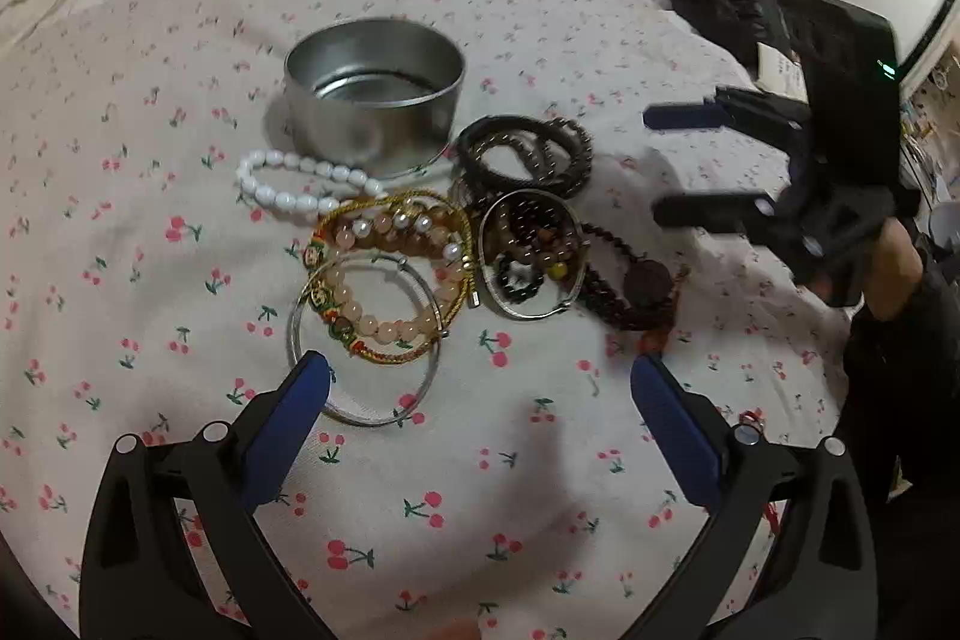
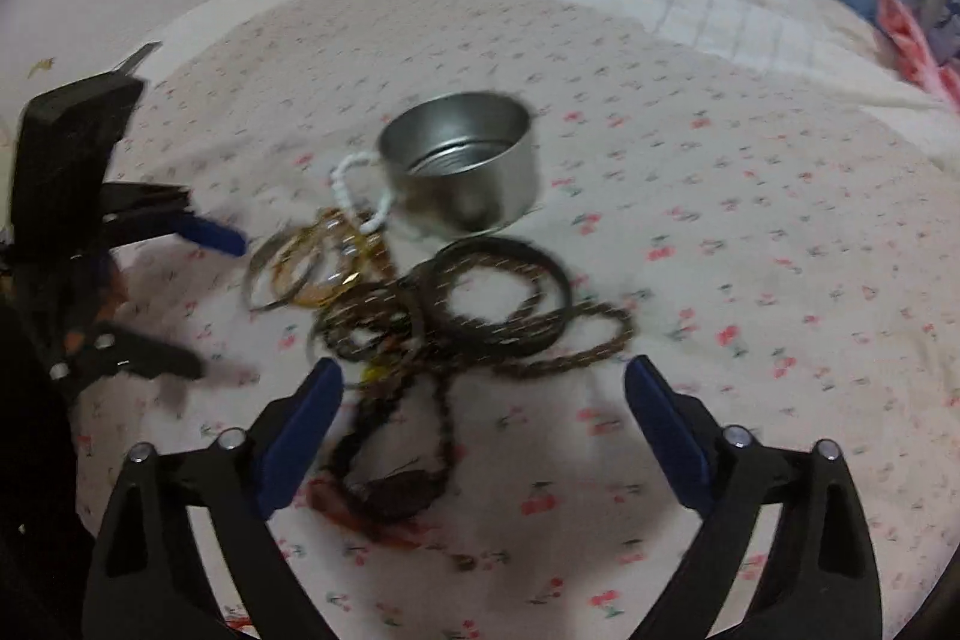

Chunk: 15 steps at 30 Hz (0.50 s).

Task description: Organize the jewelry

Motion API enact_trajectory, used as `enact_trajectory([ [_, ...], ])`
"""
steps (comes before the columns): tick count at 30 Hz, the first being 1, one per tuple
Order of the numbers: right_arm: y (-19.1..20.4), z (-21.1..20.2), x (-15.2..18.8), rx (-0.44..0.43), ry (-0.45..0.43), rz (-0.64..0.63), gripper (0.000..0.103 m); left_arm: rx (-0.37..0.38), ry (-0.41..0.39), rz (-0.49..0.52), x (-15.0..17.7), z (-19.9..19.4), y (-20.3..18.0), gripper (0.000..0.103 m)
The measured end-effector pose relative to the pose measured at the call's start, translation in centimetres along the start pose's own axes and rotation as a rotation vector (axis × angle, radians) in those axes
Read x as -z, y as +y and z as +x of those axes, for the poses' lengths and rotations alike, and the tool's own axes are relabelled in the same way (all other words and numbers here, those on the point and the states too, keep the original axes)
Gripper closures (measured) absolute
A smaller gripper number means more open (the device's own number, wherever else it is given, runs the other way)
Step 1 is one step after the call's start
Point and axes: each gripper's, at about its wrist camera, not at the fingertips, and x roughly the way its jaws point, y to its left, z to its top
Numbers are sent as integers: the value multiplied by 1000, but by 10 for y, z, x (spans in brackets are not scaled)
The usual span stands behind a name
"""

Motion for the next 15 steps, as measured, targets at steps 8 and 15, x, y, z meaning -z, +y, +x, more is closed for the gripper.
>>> enact_trajectory([
  [8,22,25,8,-69,34,32,57,-87,83,-3,4,34,1,6],
  [15,24,32,7,-107,28,63,65,-51,59,-70,9,23,14,14],
])
